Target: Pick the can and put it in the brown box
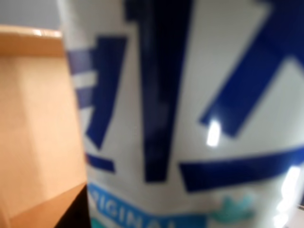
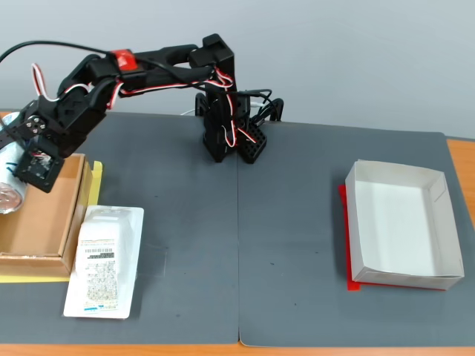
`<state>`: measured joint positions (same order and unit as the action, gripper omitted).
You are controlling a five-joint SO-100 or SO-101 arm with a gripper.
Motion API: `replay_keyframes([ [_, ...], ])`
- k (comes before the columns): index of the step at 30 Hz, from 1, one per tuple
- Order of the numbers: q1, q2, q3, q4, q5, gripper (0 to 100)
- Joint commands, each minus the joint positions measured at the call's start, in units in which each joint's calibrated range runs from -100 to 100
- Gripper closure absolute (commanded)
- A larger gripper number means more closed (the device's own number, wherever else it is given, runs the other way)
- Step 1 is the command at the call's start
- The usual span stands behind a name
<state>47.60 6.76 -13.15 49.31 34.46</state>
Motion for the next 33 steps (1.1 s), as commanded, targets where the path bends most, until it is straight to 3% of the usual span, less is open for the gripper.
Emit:
replay_keyframes([
  [1, 1.31, 1.58, -3.23, -1.17, 3.01, 90],
  [12, 1.14, 7.34, -3.23, -1.17, 4.52, 90],
  [25, -1.29, 8.87, -3.23, -0.31, -0.17, 64],
  [33, -1.62, 3.53, -2.33, 5.51, -0.95, 64],
])
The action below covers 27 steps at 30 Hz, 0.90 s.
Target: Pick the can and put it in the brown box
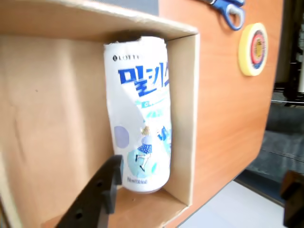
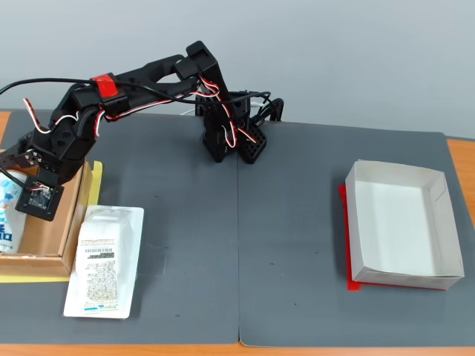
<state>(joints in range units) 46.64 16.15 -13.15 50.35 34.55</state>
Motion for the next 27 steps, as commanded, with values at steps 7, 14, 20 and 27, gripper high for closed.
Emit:
replay_keyframes([
  [7, -5.04, -21.19, 5.0, 14.61, -13.87, 80],
  [14, -11.3, -40.08, 17.85, 14.7, -17.36, 97],
  [20, -16.34, -58.2, 33.78, 14.79, -21.32, 99],
  [27, -26.0, -78.03, 52.51, 14.7, -23.98, 99],
])
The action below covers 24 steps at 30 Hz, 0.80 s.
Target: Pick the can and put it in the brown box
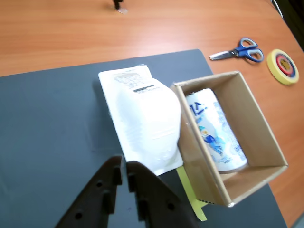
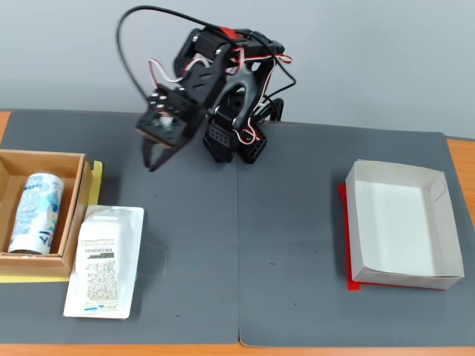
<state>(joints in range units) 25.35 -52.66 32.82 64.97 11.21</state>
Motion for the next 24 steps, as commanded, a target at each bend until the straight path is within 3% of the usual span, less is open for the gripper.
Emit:
replay_keyframes([
  [1, -6.91, -11.67, 9.08, -0.18, -0.63, 99],
  [11, -25.84, -30.4, 34.78, -0.79, -2.87, 99],
  [15, -27.79, -37.43, 43.38, -0.79, -5.32, 99],
  [24, -28.28, -46.83, 59.04, -0.26, -5.22, 99],
])
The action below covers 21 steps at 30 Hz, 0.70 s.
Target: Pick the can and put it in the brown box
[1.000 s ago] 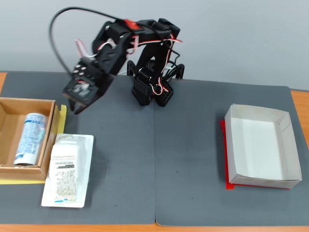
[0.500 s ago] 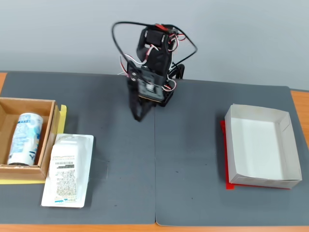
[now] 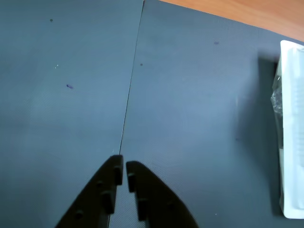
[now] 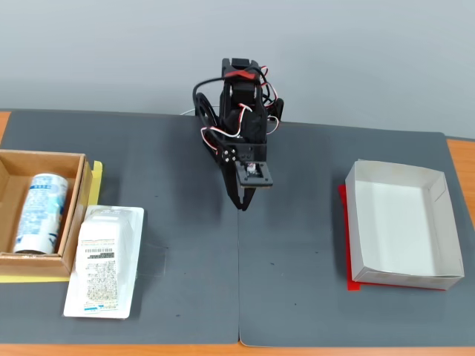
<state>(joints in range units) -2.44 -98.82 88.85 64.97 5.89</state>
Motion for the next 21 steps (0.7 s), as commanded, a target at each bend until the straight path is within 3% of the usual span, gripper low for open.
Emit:
replay_keyframes([
  [1, -0.57, -0.76, 4.0, 0.17, 0.21, 99],
  [10, -1.46, -0.93, 3.46, 9.88, -2.65, 99],
  [21, -3.73, -0.51, 3.28, 9.45, -2.86, 99],
])
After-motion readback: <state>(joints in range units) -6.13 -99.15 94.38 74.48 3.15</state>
